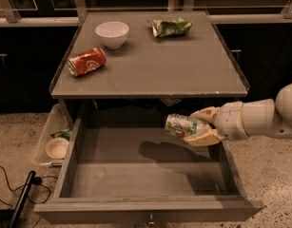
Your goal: Pick 7up can from top drawer and place on counter
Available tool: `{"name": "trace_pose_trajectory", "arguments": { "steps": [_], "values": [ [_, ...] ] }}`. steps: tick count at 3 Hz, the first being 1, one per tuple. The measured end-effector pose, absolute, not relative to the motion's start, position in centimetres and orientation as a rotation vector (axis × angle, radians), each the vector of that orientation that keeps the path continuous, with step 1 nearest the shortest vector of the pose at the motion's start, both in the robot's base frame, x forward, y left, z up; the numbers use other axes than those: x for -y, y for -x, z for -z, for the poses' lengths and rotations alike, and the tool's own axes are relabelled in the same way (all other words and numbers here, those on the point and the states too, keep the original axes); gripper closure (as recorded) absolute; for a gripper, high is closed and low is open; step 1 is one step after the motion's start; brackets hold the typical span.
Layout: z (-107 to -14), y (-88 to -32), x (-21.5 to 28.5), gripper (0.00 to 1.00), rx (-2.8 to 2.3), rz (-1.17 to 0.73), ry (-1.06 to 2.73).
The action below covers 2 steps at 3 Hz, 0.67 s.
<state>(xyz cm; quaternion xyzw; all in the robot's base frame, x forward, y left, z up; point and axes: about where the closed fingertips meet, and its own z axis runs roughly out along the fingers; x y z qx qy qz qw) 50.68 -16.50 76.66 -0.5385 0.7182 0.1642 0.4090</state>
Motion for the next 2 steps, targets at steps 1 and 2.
{"name": "trace_pose_trajectory", "arguments": {
  "steps": [1,2],
  "values": [
    [-80.5,-51.4,17.3,1.0,-1.764,-0.331,1.367],
    [-87.0,-53.0,18.4,1.0,-1.695,-0.216,1.414]
  ]
}}
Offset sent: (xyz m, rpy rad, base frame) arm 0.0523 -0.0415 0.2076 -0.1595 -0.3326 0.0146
